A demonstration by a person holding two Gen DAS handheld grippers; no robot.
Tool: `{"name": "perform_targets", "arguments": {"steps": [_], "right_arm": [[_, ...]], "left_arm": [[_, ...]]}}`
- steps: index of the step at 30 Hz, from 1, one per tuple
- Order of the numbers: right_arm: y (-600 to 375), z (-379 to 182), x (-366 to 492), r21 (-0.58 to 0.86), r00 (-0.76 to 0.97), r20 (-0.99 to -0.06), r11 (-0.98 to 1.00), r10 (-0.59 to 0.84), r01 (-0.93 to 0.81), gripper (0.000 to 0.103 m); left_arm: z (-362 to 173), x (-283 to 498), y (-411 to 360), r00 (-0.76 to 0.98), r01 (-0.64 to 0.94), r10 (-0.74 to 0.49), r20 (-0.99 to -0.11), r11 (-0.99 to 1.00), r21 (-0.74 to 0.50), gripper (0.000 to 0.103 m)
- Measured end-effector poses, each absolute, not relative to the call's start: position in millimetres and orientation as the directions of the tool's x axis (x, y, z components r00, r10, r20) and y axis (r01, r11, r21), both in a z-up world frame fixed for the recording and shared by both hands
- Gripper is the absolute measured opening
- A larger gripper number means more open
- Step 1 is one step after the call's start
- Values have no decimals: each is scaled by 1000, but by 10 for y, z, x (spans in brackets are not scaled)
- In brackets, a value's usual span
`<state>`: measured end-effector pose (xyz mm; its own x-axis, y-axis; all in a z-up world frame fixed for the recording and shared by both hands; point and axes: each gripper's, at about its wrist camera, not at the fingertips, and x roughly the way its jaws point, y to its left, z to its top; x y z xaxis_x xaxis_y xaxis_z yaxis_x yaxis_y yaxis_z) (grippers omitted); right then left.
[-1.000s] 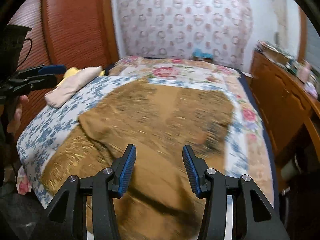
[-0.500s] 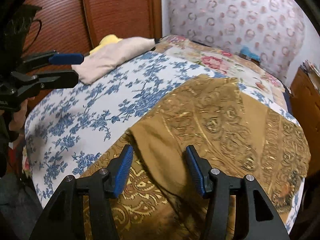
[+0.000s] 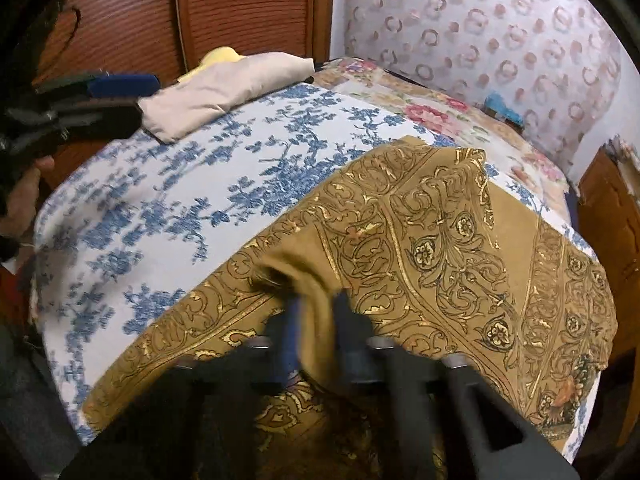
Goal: Fold small clothes
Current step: 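Grasp the shirt's opposite side edge with the right tool, then fold that side over the shirt body with the right tool, release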
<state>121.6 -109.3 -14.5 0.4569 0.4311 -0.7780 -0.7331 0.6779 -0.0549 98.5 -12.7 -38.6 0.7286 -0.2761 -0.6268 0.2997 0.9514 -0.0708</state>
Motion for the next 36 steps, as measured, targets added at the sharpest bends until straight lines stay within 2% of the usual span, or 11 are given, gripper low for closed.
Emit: {"name": "perform_targets", "arguments": {"steps": [7, 12, 18, 24, 27, 31, 33, 36], "right_arm": [[-1479, 284, 1267, -69, 601, -675, 774, 429, -629, 5], [-1899, 565, 1505, -94, 701, -618, 852, 355, -515, 5], [-2411, 610, 2018, -76, 731, -641, 928, 234, -364, 4], [-2678, 270, 2365, -73, 696, -712, 976, 91, -203, 5], [-2724, 186, 2361, -50, 678, -731, 984, 82, -173, 17], [-2733, 248, 2160, -59, 683, -723, 976, 102, -209, 26], [-2735, 294, 1948, -66, 691, -714, 970, 118, -235, 40], [-2803, 323, 1614, -73, 697, -703, 961, 140, -266, 45]], "left_arm": [[-426, 986, -197, 714, 310, -288, -638, 947, -80, 74], [-479, 987, -257, 701, 319, -302, -646, 943, -93, 74], [-549, 973, -370, 681, 340, -323, -657, 934, -107, 74], [-642, 962, -496, 654, 366, -344, -674, 923, -116, 74], [-685, 937, -571, 636, 381, -360, -682, 916, -128, 74], [-735, 890, -659, 619, 395, -376, -690, 908, -140, 74], [-765, 861, -702, 605, 406, -389, -694, 901, -151, 74], [-811, 814, -778, 586, 423, -401, -704, 893, -156, 74]]}}
